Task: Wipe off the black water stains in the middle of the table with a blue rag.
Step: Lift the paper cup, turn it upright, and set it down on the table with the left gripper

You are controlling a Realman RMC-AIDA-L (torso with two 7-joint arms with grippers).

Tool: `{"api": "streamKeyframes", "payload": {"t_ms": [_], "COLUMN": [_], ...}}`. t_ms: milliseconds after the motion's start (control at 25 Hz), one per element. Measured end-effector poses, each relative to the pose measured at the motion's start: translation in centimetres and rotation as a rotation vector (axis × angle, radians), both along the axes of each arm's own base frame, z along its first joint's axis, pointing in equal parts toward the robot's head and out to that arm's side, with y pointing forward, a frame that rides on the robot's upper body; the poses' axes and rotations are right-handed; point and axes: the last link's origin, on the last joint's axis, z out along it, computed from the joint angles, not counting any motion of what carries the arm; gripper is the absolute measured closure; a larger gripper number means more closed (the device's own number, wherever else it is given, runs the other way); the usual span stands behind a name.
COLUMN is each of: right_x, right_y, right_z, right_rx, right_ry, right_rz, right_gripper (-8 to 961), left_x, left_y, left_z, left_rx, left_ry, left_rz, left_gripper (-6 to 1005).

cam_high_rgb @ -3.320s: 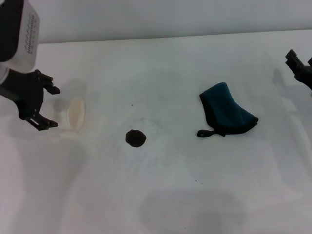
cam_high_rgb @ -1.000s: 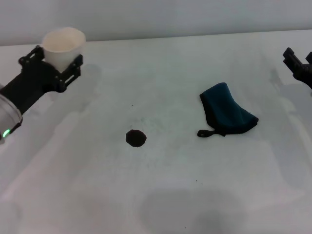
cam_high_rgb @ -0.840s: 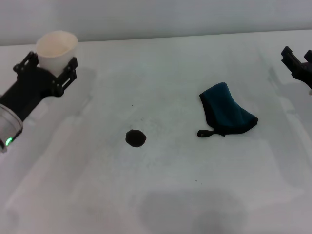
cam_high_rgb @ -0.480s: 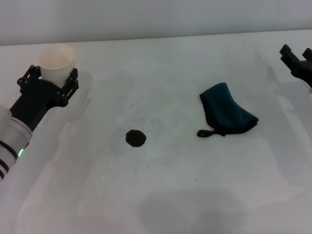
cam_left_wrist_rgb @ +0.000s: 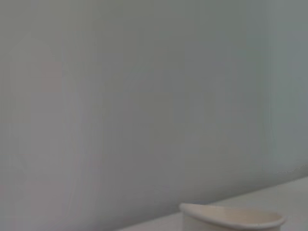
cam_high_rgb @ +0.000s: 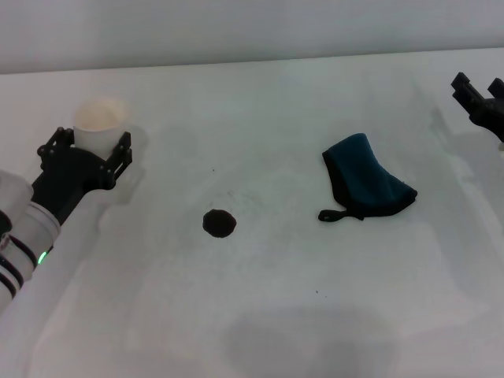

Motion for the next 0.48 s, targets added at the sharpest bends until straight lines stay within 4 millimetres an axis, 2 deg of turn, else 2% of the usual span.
{"api": "streamKeyframes", "payload": {"t_ms": [480], "right_x": [0.0], "right_y": [-0.1], "right_z": [-0.2], "right_rx": [-0.003], "right_ry": [0.005], "right_rz": [-0.002], "right_gripper": [171], "left_x": [-1.1], "left_y": [-0.9], "left_z": [-0.6], "left_rx": [-0.03], "left_ry": [0.017], "left_rz": [0.051], "left_gripper": [293]}}
